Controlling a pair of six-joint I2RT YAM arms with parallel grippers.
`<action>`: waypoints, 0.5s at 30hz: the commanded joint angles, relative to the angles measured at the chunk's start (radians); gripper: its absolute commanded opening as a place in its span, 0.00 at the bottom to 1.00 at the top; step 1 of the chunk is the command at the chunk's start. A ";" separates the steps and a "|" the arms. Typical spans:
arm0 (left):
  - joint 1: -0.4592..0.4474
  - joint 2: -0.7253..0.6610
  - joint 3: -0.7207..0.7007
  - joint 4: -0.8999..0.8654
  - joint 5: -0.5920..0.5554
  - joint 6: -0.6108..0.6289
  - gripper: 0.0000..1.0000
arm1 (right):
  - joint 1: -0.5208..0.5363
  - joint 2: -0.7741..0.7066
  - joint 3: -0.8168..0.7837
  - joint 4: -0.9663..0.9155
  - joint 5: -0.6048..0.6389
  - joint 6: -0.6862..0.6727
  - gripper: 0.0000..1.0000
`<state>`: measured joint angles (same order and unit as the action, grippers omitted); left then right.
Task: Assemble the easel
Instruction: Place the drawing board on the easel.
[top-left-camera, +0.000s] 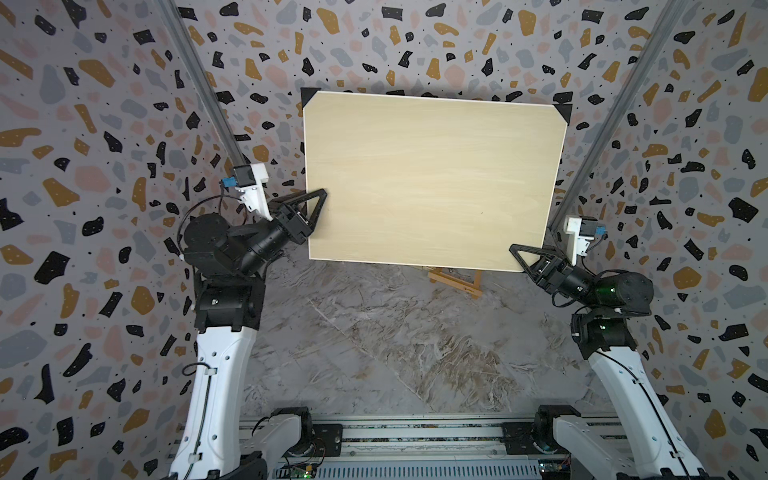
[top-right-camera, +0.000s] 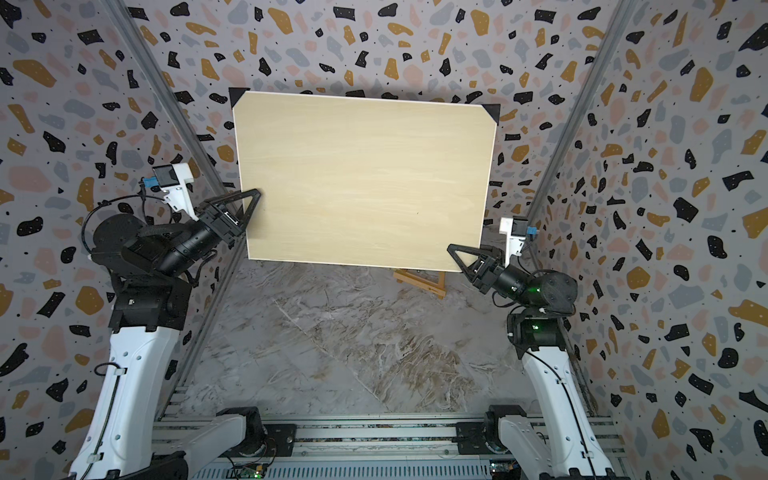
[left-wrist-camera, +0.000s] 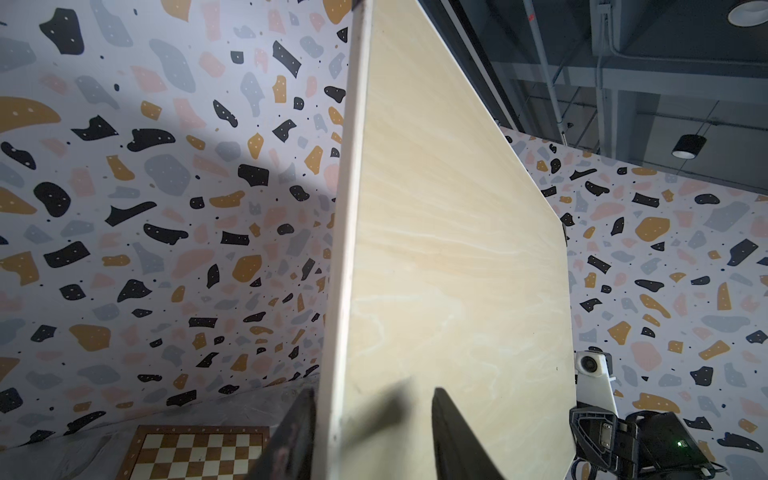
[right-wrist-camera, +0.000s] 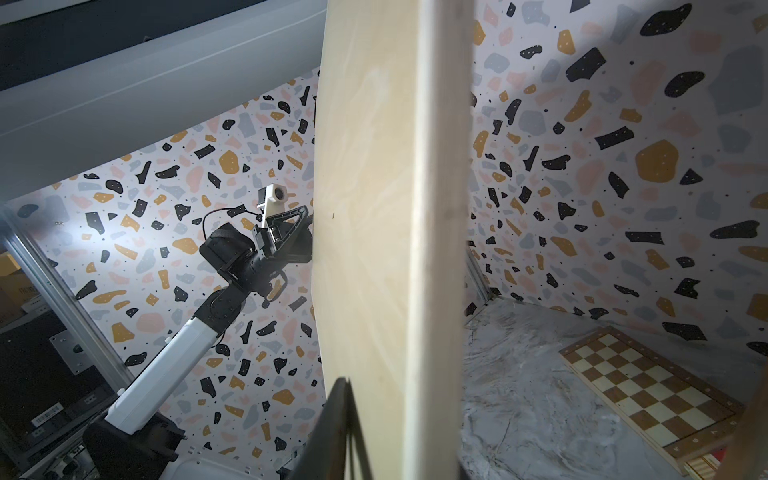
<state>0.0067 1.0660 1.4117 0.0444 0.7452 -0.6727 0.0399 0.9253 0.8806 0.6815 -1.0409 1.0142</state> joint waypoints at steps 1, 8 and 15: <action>-0.221 -0.067 0.082 0.040 0.586 -0.108 0.42 | 0.107 0.040 0.070 0.043 -0.100 -0.091 0.00; -0.243 -0.058 0.141 0.046 0.650 -0.116 0.42 | 0.089 0.075 0.107 0.018 -0.138 -0.034 0.00; -0.248 -0.042 0.172 -0.085 0.705 -0.004 0.41 | 0.045 0.030 0.064 0.107 -0.200 0.081 0.00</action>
<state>-0.0265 1.0714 1.5139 -0.0517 0.7204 -0.6197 0.0105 0.9653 0.9222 0.7410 -1.0954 1.1645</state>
